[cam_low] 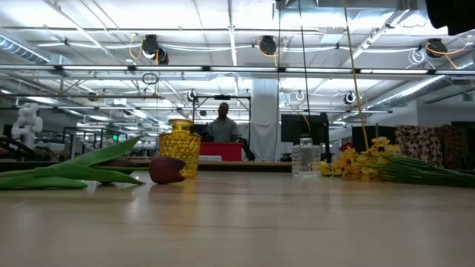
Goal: Sort flowers into vase by color
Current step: Put the violet tulip into the yellow vase
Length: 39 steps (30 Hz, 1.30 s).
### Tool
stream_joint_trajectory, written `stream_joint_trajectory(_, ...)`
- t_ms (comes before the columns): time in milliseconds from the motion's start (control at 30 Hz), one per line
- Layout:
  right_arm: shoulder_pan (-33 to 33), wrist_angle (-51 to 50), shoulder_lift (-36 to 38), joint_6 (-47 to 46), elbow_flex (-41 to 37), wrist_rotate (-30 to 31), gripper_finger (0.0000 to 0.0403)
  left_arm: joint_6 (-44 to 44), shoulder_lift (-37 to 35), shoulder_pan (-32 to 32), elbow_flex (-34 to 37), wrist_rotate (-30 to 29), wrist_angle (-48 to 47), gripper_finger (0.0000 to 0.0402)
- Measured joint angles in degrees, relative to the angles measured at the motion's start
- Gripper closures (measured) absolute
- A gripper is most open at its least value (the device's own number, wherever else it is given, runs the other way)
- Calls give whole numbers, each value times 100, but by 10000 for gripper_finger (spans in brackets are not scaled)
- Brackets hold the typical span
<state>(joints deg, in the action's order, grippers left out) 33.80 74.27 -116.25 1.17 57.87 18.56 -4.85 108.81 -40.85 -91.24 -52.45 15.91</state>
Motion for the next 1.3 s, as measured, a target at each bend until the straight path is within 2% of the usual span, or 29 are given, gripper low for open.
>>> stream_joint_trajectory(167,17,241,2,13,0,-78,208,-98,0,-5,454,14,826,402)
stream_joint_trajectory(267,15,226,2,10,0,-74,230,-380,0,-59,667,18,1314,402)
stream_joint_trajectory(367,15,232,2,-1,0,-74,284,-526,0,-98,815,19,1652,402)
stream_joint_trajectory(467,15,184,2,-65,0,-74,360,-649,0,-151,828,21,1679,402)
stream_joint_trajectory(533,15,132,4,-125,0,-74,390,-648,0,-181,828,20,1680,402)
stream_joint_trajectory(733,55,-127,51,-363,0,61,399,-634,0,-270,828,-61,1639,375)
stream_joint_trajectory(833,125,-597,144,-443,0,392,400,-636,2,-368,828,-349,1684,348)
stream_joint_trajectory(1033,177,-1736,508,-857,0,628,401,-749,2,-593,828,-875,1678,295)
stream_joint_trajectory(1233,274,-2934,930,-1136,-2,911,402,-252,-12,-750,828,-1227,1564,261)
stream_joint_trajectory(1300,334,-3226,1036,-1179,0,1016,402,194,-96,-778,828,-1298,1089,253)
